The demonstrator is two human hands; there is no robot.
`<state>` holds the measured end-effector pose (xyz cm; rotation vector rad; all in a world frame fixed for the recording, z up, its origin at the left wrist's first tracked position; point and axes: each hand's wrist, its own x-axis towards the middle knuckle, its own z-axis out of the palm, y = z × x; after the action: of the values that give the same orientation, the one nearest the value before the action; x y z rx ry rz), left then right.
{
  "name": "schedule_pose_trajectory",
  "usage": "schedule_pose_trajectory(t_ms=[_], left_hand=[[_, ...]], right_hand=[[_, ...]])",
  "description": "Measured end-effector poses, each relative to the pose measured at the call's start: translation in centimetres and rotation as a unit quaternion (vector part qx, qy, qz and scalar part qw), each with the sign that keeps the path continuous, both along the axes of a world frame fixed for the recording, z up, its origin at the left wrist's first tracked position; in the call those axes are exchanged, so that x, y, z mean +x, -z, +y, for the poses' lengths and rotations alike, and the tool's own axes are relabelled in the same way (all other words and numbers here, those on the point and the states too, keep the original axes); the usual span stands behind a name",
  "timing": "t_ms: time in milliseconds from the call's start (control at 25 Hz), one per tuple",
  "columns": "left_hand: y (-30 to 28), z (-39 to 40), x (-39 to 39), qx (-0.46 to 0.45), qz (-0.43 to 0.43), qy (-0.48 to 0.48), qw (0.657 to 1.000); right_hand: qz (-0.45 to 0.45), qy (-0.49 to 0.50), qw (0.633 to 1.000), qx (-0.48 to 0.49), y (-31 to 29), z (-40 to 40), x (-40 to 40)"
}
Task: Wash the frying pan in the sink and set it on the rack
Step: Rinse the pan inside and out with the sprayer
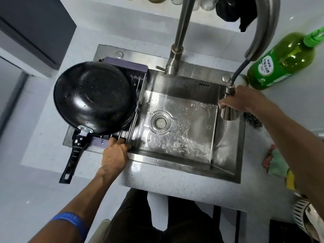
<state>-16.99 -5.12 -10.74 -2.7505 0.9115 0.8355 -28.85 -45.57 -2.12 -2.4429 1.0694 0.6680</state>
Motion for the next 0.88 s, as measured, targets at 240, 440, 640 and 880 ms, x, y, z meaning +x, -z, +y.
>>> schedule_pose_trajectory(t_ms=[240,440,640,880], left_hand=[[-0.1,0.0,-0.1,0.004,0.002,0.003,1.0],[0.0,0.3,-0.1,-0.029,0.002,-0.009,1.0],[0.1,0.3,-0.1,-0.033,-0.003,-0.011,0.999],[0.1,0.2,-0.1,-0.03,-0.005,-0.01,0.999]], right_hand=[[-0.075,0.056,0.991,0.096,0.7,2.2,-0.6],[-0.099,0.049,0.977,0.182,0.4,5.3,0.1],[-0.146,0.045,0.971,0.182,1.1,9.8,1.8],[-0.188,0.105,0.951,0.224,2.3,14.5,4.5]])
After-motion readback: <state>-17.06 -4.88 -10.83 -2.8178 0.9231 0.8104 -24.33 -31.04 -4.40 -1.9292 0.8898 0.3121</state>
